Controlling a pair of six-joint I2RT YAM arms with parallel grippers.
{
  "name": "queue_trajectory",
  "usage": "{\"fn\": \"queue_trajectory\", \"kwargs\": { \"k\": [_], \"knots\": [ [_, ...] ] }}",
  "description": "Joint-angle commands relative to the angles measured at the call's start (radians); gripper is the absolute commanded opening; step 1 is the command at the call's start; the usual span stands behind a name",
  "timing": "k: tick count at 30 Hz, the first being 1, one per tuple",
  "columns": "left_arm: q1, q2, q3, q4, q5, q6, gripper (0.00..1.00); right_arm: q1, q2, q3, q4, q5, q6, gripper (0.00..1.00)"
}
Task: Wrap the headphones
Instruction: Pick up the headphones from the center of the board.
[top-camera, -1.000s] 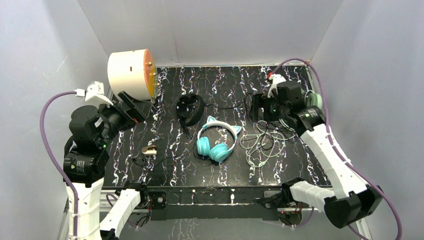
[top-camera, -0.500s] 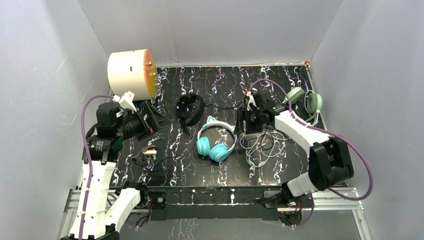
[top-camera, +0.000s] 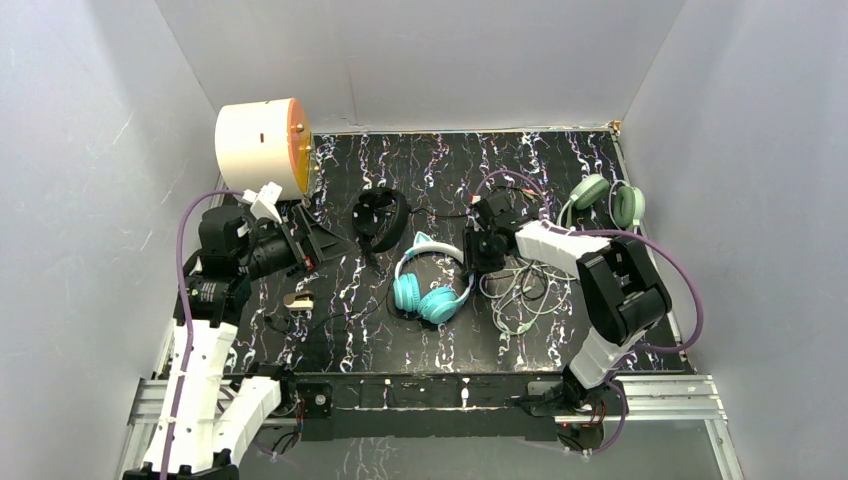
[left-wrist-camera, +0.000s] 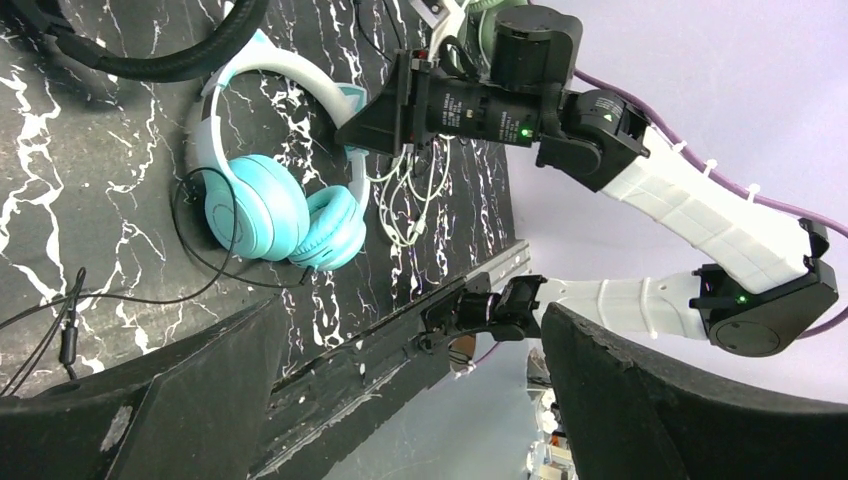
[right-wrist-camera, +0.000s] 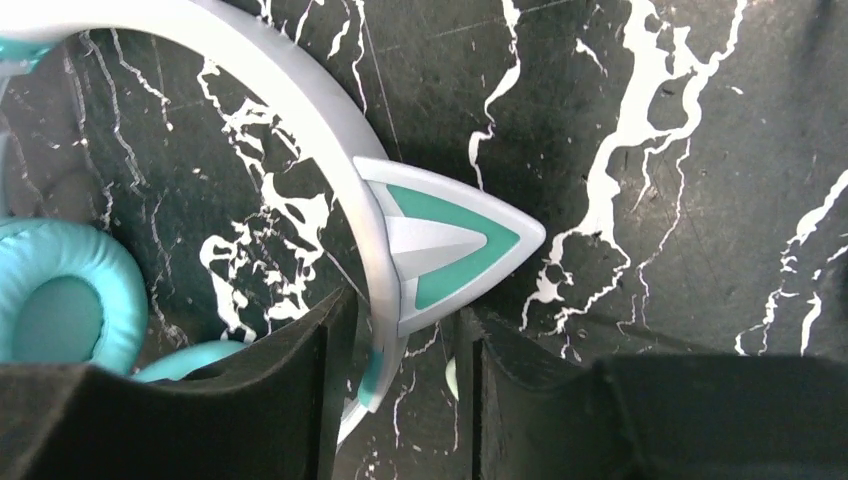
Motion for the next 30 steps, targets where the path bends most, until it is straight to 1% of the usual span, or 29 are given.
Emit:
{"fn": "queue_trajectory", "kwargs": {
  "k": [1,3,7,10,14,17,20,22,25,28,30],
  "knots": [
    [-0.007,0.008,-0.039,0.059,0.074,-0.03,0.98,0.052,0.026,0.013,0.082,0.116,0.032,0.45],
    [-0.034,0.018,-0.045,0.065,0.057,-0.034,0.97,0.061,0.018,0.008,0.089,0.182,0.026,0.37],
    [-0.143,0.037,-0.052,0.075,-0.034,-0.045,0.96,0.062,-0.05,0.006,0.096,0.258,-0.009,0.21],
    [-0.21,0.064,-0.056,0.099,-0.085,-0.069,0.96,0.062,-0.148,0.023,0.098,0.326,-0.09,0.11],
    [-0.225,0.077,-0.04,0.158,-0.075,-0.109,0.97,0.061,-0.312,0.041,0.128,0.339,-0.275,0.0],
    [-0.226,0.11,0.016,0.167,-0.063,-0.102,0.98,0.061,-0.435,0.046,0.176,0.241,-0.442,0.0],
    [-0.225,0.198,0.141,0.15,-0.018,-0.047,0.96,0.06,-0.501,0.059,0.235,0.048,-0.565,0.0],
    [-0.225,0.278,0.279,0.046,-0.031,0.008,0.96,0.061,-0.5,0.104,0.234,-0.076,-0.624,0.0],
    [-0.226,0.349,0.415,-0.02,-0.069,0.041,0.97,0.064,-0.447,0.209,0.158,-0.184,-0.685,0.0],
    [-0.225,0.397,0.511,-0.092,-0.155,0.09,0.97,0.08,-0.414,0.269,0.107,-0.211,-0.754,0.0],
    [-0.229,0.438,0.556,-0.15,-0.209,0.131,0.94,0.096,-0.406,0.293,0.084,-0.23,-0.792,0.0]
  ]
}}
